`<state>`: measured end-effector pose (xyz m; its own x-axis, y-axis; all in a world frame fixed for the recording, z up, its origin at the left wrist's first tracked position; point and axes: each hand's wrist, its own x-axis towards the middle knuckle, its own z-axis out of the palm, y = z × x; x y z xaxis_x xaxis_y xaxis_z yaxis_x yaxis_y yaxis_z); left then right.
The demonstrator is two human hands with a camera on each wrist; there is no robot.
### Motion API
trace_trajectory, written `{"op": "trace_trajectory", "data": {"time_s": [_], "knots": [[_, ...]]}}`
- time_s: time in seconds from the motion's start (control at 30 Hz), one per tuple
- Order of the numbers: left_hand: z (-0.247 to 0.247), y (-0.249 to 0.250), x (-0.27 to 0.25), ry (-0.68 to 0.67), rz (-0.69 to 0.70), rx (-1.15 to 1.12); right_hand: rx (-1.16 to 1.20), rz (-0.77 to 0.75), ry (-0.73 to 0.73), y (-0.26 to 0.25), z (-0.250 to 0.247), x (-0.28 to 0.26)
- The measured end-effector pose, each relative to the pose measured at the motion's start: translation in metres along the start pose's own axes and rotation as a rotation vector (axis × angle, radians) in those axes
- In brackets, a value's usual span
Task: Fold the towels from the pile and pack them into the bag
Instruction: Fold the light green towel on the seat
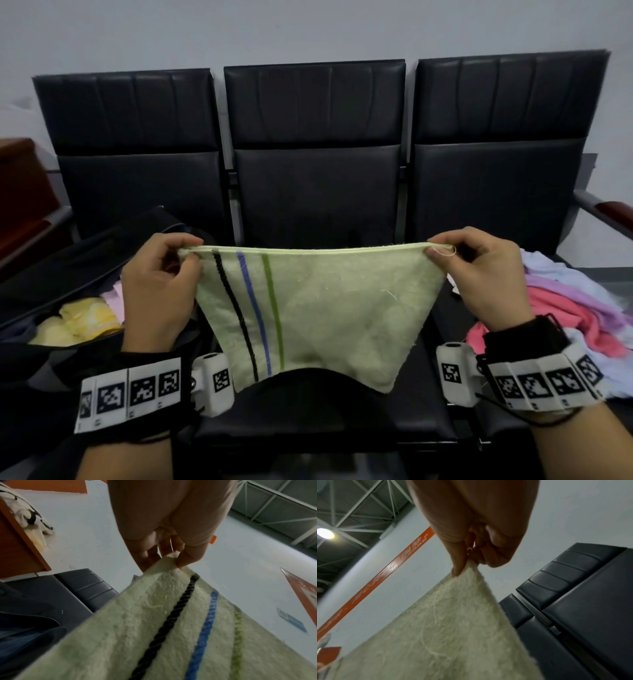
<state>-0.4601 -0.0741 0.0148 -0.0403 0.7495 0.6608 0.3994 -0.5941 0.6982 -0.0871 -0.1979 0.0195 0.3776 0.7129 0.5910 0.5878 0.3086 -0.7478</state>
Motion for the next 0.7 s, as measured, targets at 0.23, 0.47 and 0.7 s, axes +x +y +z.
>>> {"op": "trace_trajectory", "data": {"time_s": [0.23,0.47,0.7], "knots": [[0.039,-0.03,0.018,-0.047,-0.127,0.082,0.051,0.225,0.008,0.032,0.029,0.028],[0.052,-0.023,0.058,0.027,-0.119,-0.032,0.138,0.09,0.122,0.024,0.037,0.063],[0.035,-0.021,0.033,0.012,-0.07,-0.153,0.214,0.01,0.091,0.028,0.023,0.022]]}}
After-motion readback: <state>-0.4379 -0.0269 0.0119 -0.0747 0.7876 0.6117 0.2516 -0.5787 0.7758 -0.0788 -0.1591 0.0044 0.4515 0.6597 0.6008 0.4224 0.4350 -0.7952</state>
